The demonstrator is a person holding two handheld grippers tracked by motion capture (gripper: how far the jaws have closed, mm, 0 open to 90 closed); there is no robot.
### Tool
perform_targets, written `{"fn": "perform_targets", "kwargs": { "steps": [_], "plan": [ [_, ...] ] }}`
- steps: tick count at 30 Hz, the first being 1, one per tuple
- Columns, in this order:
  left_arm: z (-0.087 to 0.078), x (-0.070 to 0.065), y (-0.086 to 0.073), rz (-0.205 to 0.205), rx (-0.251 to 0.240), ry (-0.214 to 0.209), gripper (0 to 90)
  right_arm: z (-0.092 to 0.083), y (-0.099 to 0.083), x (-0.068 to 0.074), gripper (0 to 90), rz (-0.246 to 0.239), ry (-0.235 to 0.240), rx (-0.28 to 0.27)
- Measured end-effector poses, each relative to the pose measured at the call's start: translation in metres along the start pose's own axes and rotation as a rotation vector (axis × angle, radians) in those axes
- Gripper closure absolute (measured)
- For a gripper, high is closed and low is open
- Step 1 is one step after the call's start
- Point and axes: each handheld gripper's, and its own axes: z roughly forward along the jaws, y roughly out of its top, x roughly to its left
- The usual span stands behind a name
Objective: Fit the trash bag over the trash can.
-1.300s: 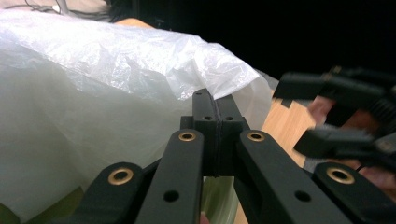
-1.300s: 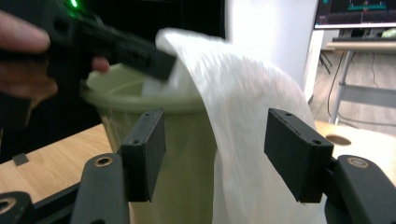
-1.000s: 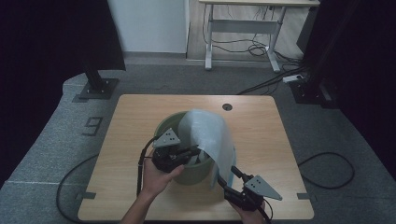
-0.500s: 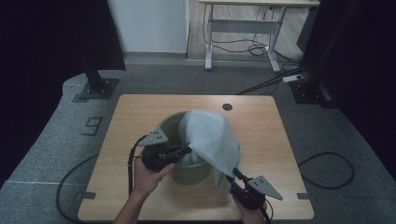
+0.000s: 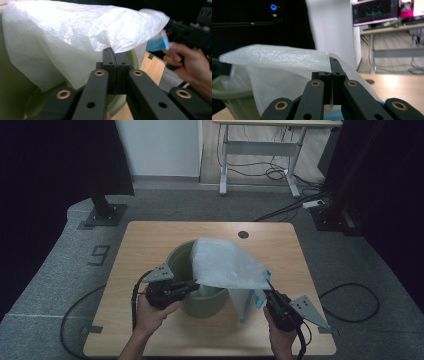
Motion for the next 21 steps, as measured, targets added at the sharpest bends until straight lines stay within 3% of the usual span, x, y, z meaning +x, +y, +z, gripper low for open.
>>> {"fn": "perform_targets", "kwargs": {
  "steps": [2, 5, 12, 21],
  "plan": [
    [-0.008, -0.001, 0.000, 0.024, -0.052, 0.033, 66.3, 0.001, 0.006, 0.004, 88.9, -0.033, 0.020, -0.014],
    [-0.023, 0.002, 0.004, 0.015, -0.082, 0.054, 49.5, 0.003, 0.010, 0.007, 88.9, -0.066, 0.032, -0.010],
    [-0.040, 0.001, 0.018, -0.007, -0.115, 0.055, 42.0, 0.008, 0.012, 0.022, 88.9, -0.161, 0.065, 0.020],
    [-0.021, -0.012, 0.042, 0.021, -0.078, 0.045, 42.5, 0.018, 0.013, 0.047, 89.0, -0.273, 0.120, 0.043]
  ]
}}
